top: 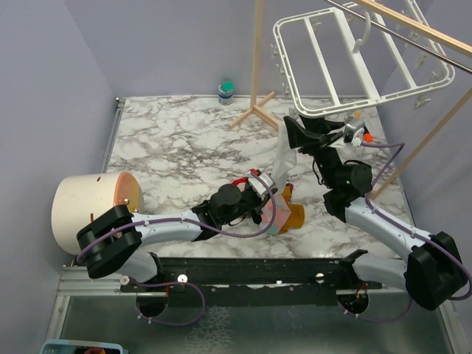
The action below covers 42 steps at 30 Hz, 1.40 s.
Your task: Remove the socks clipped to the hanger
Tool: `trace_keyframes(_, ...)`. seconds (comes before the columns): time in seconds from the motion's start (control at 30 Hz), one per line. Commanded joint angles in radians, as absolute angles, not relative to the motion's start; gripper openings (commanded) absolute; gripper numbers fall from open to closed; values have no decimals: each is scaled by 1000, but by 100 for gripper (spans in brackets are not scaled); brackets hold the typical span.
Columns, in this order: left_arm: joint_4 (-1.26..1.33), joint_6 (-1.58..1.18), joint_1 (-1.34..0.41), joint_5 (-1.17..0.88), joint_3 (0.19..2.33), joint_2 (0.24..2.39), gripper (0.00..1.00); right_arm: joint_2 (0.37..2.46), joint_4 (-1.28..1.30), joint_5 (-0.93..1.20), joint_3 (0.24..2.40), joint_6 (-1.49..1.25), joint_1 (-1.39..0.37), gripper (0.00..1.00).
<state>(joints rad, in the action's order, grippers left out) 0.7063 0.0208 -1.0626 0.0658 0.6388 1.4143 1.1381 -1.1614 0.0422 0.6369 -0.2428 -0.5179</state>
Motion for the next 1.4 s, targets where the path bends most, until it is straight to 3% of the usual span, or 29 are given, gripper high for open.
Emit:
trace_keyframes(0.0, 682, 37, -1071, 80, 631, 1409, 0, 1176, -1239, 8, 678, -267, -523, 55)
trace_keyframes(0.6, 676, 38, -1074, 78, 625, 1398, 0, 1304, -1270, 23, 764, -281, -527, 54)
trace_keyframes(1.37, 675, 52, -1073, 89, 611, 1398, 0, 1326, -1258, 38, 794, -281, -526, 33)
